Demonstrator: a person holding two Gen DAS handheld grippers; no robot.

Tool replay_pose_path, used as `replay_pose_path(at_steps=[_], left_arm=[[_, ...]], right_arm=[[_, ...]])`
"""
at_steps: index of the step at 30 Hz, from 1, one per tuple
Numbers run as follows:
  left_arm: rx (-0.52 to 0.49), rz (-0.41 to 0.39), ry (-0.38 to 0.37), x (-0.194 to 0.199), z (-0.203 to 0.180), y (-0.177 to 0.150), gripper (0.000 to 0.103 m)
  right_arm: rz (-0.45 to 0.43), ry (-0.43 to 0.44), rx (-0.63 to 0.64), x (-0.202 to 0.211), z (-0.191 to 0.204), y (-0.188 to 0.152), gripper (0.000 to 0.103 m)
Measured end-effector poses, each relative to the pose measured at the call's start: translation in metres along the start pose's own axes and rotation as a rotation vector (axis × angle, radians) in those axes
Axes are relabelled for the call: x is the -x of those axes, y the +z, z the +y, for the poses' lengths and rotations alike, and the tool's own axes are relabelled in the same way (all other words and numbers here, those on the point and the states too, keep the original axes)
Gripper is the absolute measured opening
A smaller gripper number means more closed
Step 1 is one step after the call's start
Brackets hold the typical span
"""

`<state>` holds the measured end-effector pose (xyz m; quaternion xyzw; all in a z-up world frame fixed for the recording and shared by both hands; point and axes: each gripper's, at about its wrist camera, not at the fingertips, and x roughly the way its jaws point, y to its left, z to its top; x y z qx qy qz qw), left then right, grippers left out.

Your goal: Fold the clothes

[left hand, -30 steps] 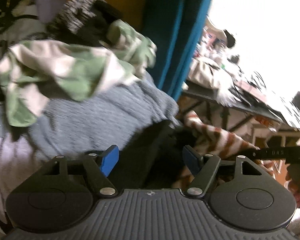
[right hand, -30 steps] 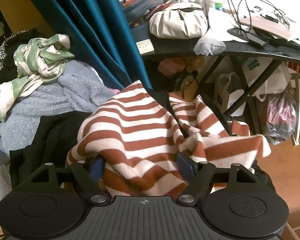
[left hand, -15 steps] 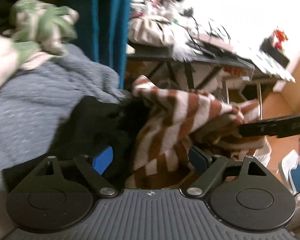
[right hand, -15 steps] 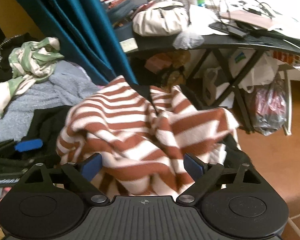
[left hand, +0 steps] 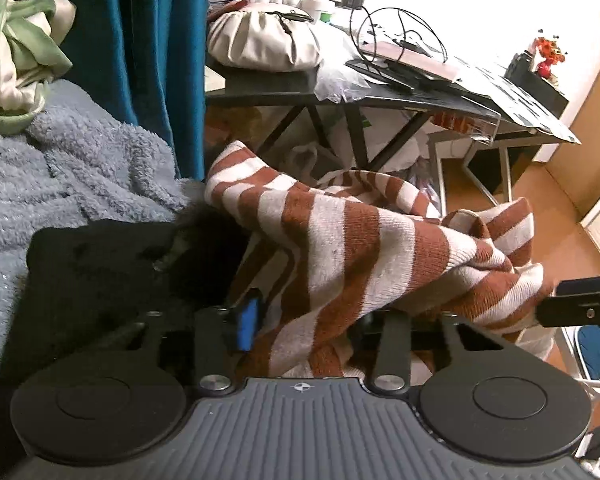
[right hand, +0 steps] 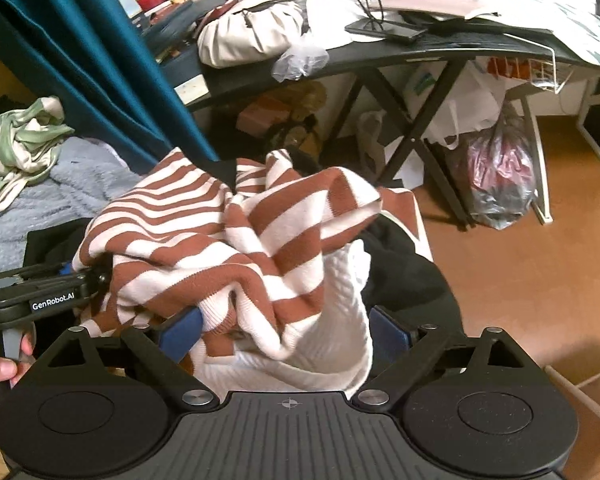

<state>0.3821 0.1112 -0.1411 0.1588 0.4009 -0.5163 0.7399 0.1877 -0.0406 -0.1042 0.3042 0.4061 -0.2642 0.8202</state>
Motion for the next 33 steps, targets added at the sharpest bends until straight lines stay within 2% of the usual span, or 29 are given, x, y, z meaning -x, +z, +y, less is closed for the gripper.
replay_pose_path(at_steps=[13,14,16,17,20,22,26,28,33], left_arm=[[0.017,0.011,0.017,0.002,-0.002,0.002,0.036],[0.017,0.009,0.016,0.002,-0.002,0.002,0.032],[0.018,-0.001,0.009,0.006,-0.001,0.002,0.015],[0.021,-0.009,0.006,0.008,-0.001,0.002,0.014],[0.067,-0.076,0.002,0.027,0.005,0.008,0.011],[0.127,-0.124,0.002,0.044,0.014,0.014,0.011],[0.256,-0.229,0.036,0.079,0.044,0.022,0.01],[0.295,-0.29,0.072,0.098,0.059,0.025,0.01],[0.315,-0.437,0.211,0.15,0.088,0.033,0.01]], right_arm=[[0.019,0.004,0.009,-0.008,0.003,0.005,0.09],[0.021,0.004,0.01,-0.008,0.003,0.006,0.09],[0.018,0.005,0.015,-0.006,0.004,0.008,0.09],[0.014,0.005,0.019,-0.005,0.005,0.009,0.09],[-0.016,0.019,0.038,0.0,0.01,0.015,0.091],[-0.037,0.029,0.051,0.004,0.014,0.018,0.095],[-0.06,0.035,0.098,0.006,0.026,0.025,0.095],[-0.054,0.044,0.098,0.003,0.029,0.028,0.095],[-0.012,0.043,0.075,-0.01,0.034,0.032,0.095]])
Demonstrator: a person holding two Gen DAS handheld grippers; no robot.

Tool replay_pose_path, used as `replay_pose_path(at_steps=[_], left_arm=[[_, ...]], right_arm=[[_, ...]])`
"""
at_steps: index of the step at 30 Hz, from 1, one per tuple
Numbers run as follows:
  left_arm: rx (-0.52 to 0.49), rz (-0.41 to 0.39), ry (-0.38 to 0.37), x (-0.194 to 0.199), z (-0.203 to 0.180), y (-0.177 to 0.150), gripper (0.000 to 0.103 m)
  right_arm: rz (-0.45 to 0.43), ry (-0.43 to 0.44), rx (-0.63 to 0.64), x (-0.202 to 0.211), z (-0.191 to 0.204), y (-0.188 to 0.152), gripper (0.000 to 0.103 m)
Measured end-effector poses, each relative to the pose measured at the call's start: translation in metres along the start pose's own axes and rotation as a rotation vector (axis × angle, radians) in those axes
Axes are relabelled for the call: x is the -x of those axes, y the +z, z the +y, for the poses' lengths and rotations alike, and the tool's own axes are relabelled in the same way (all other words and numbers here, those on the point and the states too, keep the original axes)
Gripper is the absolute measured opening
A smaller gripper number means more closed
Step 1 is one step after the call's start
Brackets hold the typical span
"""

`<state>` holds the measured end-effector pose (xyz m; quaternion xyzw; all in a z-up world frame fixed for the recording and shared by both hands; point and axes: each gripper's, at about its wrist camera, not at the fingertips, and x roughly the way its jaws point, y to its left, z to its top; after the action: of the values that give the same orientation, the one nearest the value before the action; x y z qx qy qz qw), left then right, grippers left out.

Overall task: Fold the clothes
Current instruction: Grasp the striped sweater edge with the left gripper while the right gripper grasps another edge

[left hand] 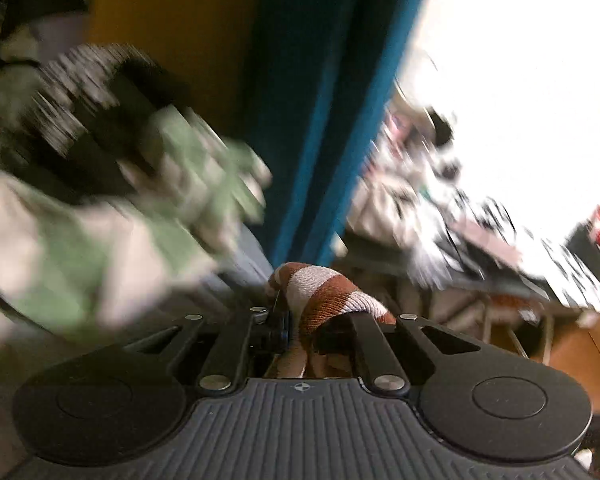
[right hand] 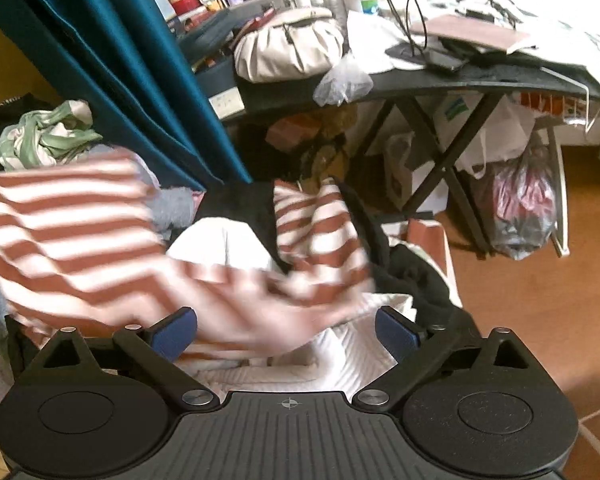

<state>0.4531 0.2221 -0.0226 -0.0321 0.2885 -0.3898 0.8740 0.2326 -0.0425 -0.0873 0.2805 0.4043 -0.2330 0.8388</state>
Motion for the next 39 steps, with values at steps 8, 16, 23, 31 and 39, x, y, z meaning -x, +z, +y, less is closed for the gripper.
replay_pose_path(at_steps=[8,16,23,31,39], left_arm=[[-0.038,-0.028,0.137,0.021,0.032,0.006,0.011],[-0.07,0.183,0.139,-0.009,0.036,-0.029,0.02],[-0.101,0.226,0.168,0.003,0.028,-0.03,0.073],[-0.069,0.209,0.16,0.03,0.022,-0.031,0.086],[-0.049,0.211,0.206,0.051,0.02,-0.039,0.09]], right_arm=[[0.072,-0.008,-0.001,-0.026,0.013,-0.001,0.095],[0.105,-0.019,0.012,-0.037,0.019,-0.001,0.095],[0.092,-0.022,-0.018,-0.042,0.004,0.002,0.091],[0.028,0.044,-0.026,-0.071,-0.006,0.04,0.063],[0.072,0.017,-0.041,-0.14,0.006,0.064,0.048]])
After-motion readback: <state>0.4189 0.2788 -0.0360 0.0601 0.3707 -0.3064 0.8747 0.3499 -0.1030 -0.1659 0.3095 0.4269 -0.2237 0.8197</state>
